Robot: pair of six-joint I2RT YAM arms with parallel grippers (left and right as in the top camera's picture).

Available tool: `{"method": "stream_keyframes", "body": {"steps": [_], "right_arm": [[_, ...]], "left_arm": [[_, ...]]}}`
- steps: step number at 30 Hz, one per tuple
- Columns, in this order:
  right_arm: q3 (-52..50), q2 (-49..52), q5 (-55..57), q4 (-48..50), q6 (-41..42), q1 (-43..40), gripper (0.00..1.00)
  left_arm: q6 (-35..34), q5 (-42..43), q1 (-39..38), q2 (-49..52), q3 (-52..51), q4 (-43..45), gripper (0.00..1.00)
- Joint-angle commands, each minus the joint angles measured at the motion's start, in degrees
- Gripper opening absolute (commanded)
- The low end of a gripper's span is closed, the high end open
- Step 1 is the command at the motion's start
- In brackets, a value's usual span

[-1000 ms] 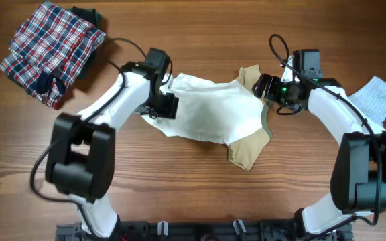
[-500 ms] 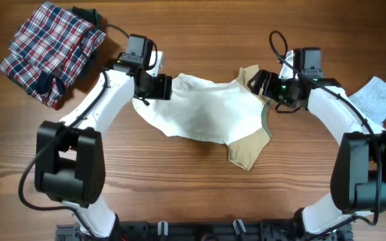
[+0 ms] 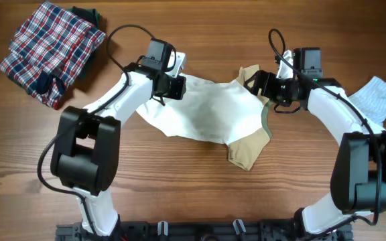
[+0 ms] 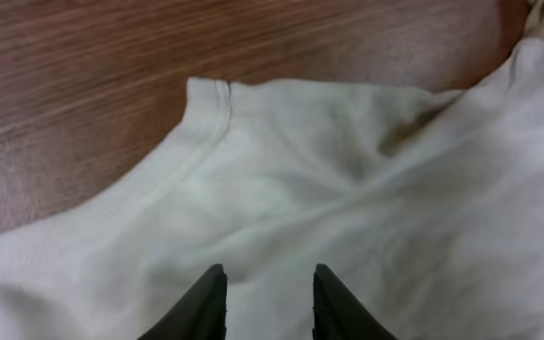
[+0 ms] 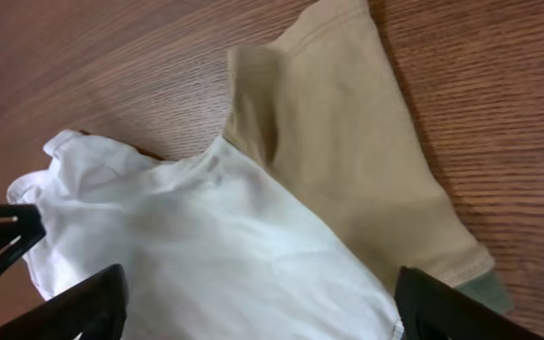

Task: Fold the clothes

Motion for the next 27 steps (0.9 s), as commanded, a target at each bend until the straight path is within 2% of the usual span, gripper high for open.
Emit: {"method": "stream_keyframes", "body": {"steps": [1,4,9,14,20,27], "right_arm": [[1.20,1.11,-2.27,-0.39,-0.52,0.35,0.78],[1.20,1.11,-2.25,-0.79,-0.59,0.63,0.65],[1.20,1.11,-2.23,-0.87,-0.50,0.72,0.50],[1.20,1.11,-2.23,-1.79,-0.59,0.72,0.50],[1.20,1.11,-2.25,-1.86,-0.57,0.72,0.50],[1.20,1.11,-2.23,-2.14,-0.61,0.72,0.50]], "left_arm": [[1.18,1.09,0.04,2.21,0.04,3.30,0.23],[1.18,1.09,0.04,3.91,0.04,5.62,0.17],[1.18,1.05,0.04,5.03,0.04,7.56,0.17],[1.18,-2.64,0.50,5.14,0.04,8.83,0.17],[1.16,-2.54,2.10,5.29,0.04,10.08,0.17],[1.16,3.72,1.99,5.22,0.07,9.20,0.11]]}}
